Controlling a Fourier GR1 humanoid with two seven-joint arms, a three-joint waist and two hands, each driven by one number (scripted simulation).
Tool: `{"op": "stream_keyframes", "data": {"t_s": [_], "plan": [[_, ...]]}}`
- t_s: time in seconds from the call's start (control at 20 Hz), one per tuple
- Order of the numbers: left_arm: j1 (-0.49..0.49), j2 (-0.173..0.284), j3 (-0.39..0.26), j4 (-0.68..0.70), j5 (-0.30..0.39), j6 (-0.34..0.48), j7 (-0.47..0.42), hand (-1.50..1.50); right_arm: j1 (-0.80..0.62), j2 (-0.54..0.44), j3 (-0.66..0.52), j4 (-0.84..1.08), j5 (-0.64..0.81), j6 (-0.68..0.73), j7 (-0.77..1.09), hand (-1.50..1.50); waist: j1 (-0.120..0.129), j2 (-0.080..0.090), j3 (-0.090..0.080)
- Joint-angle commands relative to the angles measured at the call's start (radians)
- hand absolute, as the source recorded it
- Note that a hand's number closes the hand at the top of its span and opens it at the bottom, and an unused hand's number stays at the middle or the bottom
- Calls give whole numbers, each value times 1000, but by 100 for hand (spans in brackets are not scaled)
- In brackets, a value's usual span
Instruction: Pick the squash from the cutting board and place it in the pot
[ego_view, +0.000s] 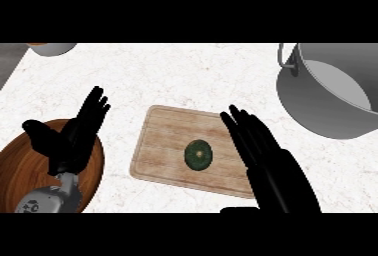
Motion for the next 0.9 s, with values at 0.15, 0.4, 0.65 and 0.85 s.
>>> {"op": "stream_keyframes", "data": {"t_s": [0.15, 0.4, 0.65, 0.85], "plan": [[31, -13, -19, -11, -14, -14, -26, 0, -186, 161, -42, -50, -120, 349, 421, -150, 18, 7, 1], [-27, -9, -10, -24, -21, -3, 47, 0, -201, 245, -35, 84, -78, 328, 450, -150, 15, 9, 3], [50, -16, -29, -66, -12, -34, -1, 0, -181, 275, -70, 223, -97, 318, 408, -150, 25, 10, 3], [26, -29, -12, -50, -27, -3, 16, 0, -198, 292, -57, 248, -85, 388, 448, -150, 19, 10, 3]]}}
